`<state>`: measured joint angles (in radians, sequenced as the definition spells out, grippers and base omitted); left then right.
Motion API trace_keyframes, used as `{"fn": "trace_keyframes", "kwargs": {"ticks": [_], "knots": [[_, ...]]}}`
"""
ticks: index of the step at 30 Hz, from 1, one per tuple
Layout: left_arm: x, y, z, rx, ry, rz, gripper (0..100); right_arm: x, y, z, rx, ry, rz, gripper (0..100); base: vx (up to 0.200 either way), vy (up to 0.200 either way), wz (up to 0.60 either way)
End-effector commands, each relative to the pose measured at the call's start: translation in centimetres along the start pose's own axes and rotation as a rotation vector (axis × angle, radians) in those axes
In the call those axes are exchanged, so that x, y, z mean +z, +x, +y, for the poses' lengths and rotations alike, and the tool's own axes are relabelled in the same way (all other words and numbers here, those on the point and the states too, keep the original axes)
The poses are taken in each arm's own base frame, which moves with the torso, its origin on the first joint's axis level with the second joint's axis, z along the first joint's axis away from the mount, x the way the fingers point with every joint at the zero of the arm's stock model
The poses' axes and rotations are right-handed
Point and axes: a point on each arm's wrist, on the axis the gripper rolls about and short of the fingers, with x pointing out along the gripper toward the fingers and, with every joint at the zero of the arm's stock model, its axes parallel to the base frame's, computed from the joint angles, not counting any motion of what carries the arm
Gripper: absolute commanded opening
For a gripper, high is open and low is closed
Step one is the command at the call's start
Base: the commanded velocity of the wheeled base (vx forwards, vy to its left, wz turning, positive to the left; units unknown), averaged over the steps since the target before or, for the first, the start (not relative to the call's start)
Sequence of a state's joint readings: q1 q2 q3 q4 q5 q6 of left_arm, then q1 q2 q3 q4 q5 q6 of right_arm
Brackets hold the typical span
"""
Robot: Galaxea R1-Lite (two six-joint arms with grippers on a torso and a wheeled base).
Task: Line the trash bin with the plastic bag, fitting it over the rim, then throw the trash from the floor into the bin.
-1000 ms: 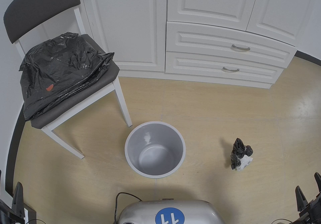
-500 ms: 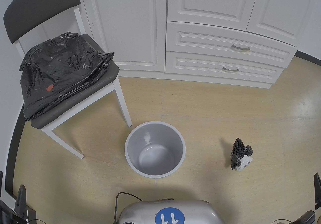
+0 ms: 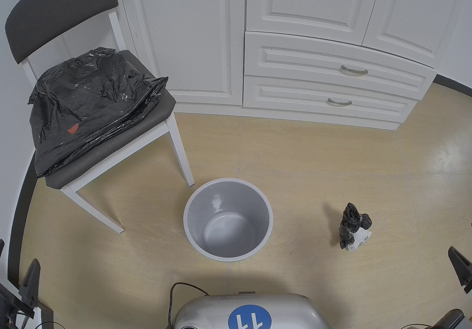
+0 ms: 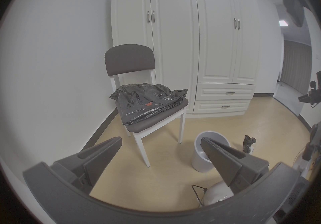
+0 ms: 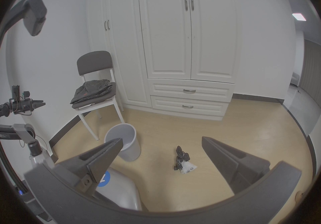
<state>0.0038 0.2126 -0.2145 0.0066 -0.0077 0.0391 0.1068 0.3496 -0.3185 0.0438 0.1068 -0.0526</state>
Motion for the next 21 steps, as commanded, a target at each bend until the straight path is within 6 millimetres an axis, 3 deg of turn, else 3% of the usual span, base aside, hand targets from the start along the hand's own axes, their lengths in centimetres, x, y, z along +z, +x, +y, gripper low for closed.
{"fn": "trace_keyframes", "kwargs": {"ticks": [1, 6, 11, 15, 21], "knots": [[4.2, 3.6, 0.3, 0.039, 0.021, 0.128, 100, 4.0, 5.0, -0.6, 0.029, -0.001, 0.109, 100, 0.000, 0.000, 0.00], [6.4, 5.7, 0.4, 0.041, 0.078, 0.171, 100, 6.2, 8.4, -1.1, -0.015, -0.001, 0.079, 100, 0.000, 0.000, 0.00], [7.3, 7.4, 0.6, 0.068, 0.127, 0.212, 100, 6.7, 11.1, -1.3, -0.062, -0.024, 0.080, 100, 0.000, 0.000, 0.00], [8.1, 9.7, 0.8, 0.108, 0.165, 0.277, 100, 7.4, 13.9, -0.3, -0.028, -0.016, 0.042, 100, 0.000, 0.000, 0.00], [7.8, 13.3, 1.4, 0.175, 0.247, 0.407, 100, 6.6, 16.6, 2.0, 0.039, 0.089, 0.056, 100, 0.000, 0.000, 0.00]]}}
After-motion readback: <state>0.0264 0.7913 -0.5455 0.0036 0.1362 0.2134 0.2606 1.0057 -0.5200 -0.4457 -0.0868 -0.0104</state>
